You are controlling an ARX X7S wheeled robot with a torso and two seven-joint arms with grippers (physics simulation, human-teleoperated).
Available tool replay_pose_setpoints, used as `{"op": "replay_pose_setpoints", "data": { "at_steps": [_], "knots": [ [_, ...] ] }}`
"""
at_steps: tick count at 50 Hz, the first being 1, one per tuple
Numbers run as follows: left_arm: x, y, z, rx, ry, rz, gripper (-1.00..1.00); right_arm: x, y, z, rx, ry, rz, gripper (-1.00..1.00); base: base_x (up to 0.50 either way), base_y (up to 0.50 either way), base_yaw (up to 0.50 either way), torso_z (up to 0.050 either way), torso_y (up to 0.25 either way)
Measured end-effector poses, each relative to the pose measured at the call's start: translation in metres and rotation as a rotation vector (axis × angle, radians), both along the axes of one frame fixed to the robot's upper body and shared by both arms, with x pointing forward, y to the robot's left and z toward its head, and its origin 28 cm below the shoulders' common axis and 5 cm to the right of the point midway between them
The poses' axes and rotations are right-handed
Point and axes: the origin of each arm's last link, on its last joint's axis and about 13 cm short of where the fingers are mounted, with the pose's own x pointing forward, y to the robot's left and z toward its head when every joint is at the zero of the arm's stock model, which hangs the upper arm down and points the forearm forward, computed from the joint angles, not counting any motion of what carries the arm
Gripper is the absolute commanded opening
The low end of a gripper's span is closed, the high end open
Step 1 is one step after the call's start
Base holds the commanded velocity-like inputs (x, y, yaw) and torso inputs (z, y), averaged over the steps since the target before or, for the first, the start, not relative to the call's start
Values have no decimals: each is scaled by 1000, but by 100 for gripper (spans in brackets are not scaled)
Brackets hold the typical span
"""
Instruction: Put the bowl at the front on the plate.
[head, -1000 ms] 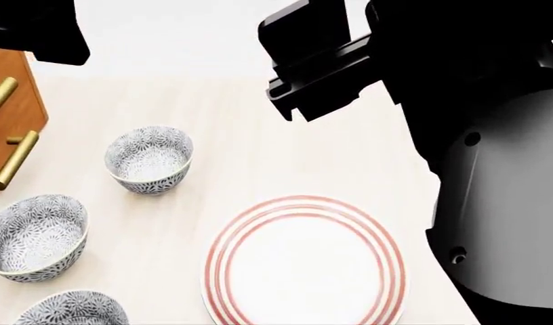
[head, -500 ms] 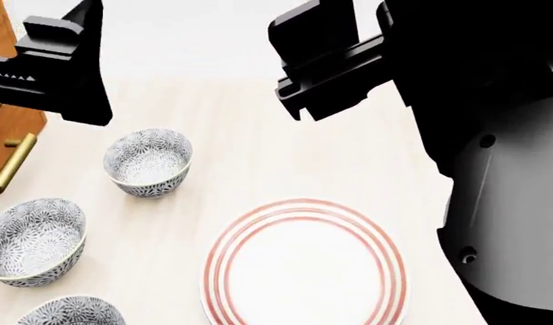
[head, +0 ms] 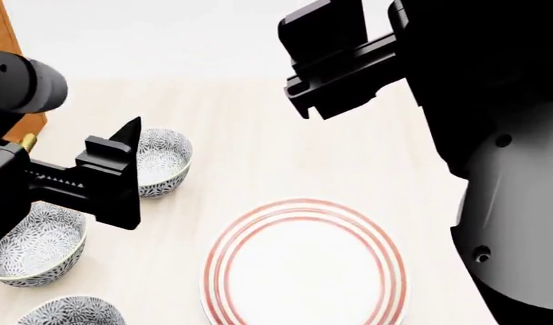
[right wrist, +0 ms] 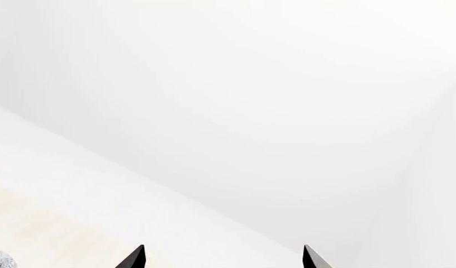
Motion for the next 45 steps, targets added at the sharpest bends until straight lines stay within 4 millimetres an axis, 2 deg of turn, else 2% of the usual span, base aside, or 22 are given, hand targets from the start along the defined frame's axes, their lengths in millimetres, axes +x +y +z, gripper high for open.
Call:
{"op": "replay_pose_setpoints", "data": {
  "at_steps": [45],
  "knots": [
    [6,1,-80,114,242,13,100,2,-1,-4,-2,8,4,100,0,0,0,0,0]
  ]
}}
